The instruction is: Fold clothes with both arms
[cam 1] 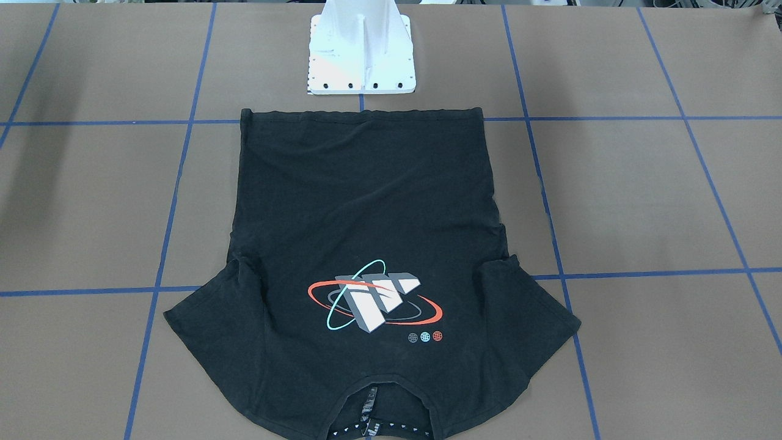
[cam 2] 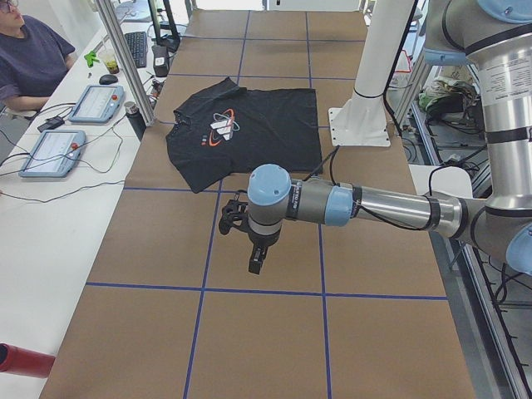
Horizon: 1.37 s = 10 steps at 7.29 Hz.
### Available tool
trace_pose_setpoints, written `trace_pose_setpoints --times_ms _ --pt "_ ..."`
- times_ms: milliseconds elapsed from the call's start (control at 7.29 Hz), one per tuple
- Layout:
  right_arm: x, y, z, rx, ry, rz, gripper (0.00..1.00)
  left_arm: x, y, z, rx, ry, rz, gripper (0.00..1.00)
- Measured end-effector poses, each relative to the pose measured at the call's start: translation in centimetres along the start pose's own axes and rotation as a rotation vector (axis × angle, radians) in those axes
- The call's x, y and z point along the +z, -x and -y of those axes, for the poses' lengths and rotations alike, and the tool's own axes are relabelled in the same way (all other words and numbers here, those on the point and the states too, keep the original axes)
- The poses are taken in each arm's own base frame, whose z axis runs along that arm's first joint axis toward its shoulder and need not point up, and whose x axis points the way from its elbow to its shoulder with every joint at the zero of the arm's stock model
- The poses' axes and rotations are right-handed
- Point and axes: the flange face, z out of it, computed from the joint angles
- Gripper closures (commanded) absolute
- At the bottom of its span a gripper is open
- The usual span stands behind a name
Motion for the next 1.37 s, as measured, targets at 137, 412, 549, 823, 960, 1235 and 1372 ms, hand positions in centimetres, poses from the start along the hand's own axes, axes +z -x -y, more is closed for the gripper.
trace_pose_setpoints --times_ms 137,412,549,823,960,1235,1372 --pt "-0.4 0.9 0.7 -0.042 -0.037 0.024 0.0 -0.6 -0.5 1.1 0.015 -0.017 0.0 0.0" --pt "0.0 5.0 5.8 -0.17 -0.072 0.059 0.0 -2.2 -1.7 4.3 0.06 -0.063 0.008 0.0" --pt "0.4 6.8 8.6 -0.21 -0.079 0.067 0.0 -2.8 -2.3 5.6 0.086 -0.084 0.011 0.0" --pt "0.8 11.0 13.3 -0.257 -0.089 0.085 0.0 -4.1 -3.4 8.9 0.189 -0.18 0.024 0.0" --pt "1.0 13.6 14.9 -0.273 -0.089 0.097 0.0 -3.8 -3.0 10.3 0.247 -0.237 0.027 0.0" --pt "1.2 19.8 17.8 -0.252 -0.09 0.129 0.0 -2.1 -1.2 12.9 0.229 -0.318 0.013 0.0" --pt "1.4 23.1 19.1 -0.211 -0.087 0.141 0.0 -1.4 -1.7 14.4 0.169 -0.345 -0.023 0.0"
